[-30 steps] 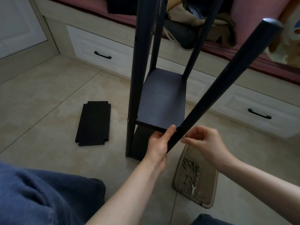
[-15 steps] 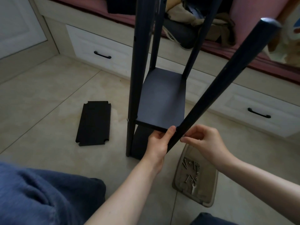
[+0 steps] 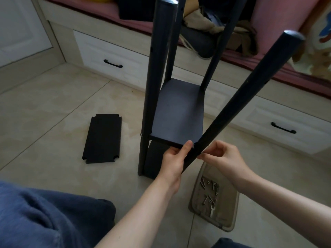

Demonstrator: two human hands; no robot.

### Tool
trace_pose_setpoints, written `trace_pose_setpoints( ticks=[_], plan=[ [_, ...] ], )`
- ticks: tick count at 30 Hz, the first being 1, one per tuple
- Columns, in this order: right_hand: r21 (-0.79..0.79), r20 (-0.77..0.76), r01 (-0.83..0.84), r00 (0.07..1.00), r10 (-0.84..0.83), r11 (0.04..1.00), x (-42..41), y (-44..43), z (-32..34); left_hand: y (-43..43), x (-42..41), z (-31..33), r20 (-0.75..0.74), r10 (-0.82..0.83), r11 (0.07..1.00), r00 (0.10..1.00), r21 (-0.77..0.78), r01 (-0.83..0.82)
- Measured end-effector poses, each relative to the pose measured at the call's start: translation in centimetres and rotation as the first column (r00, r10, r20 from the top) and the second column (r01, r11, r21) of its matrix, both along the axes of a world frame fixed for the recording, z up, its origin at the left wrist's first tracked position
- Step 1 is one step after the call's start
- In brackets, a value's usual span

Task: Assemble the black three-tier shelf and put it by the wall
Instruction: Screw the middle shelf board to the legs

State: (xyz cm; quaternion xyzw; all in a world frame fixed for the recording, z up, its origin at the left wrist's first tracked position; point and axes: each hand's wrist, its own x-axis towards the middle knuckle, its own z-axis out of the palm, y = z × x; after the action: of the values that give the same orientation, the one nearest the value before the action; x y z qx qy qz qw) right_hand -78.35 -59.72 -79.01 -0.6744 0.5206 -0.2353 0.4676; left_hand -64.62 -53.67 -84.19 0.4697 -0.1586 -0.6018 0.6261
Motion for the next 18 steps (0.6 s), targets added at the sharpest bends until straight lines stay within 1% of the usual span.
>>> trace_pose_setpoints(
  ticks=[2,5,8,12,18],
  plan=[
    [-0.027,-0.019,-0.022,1.000,0.022,0.999,-0.17,-0.08,0.01,-0.12,-0.26,0.08,-0.013,0.011,1.000,1.000,0.001,-0.011],
    [-0.111,-0.082,-0.082,0.994,0.073,0.990,-0.49,-0.09,-0.06,-0.21,-0.52,0.12,-0.017,0.022,1.000,1.000,-0.003,-0.022],
    [-0.139,-0.091,-0.089,0.993,0.077,0.986,-0.70,-0.16,-0.14,-0.22,-0.59,0.16,0.008,0.027,1.000,1.000,-0.010,-0.027],
    [-0.128,-0.067,-0.086,0.995,0.078,0.988,-0.72,-0.15,-0.12,-0.12,-0.51,-0.08,0.058,0.003,1.000,0.998,-0.007,-0.003],
    [-0.063,-0.030,-0.081,0.996,0.079,0.995,-0.83,-0.10,-0.02,-0.17,-0.26,-0.15,0.025,-0.002,1.000,1.000,-0.008,0.002]
  ],
)
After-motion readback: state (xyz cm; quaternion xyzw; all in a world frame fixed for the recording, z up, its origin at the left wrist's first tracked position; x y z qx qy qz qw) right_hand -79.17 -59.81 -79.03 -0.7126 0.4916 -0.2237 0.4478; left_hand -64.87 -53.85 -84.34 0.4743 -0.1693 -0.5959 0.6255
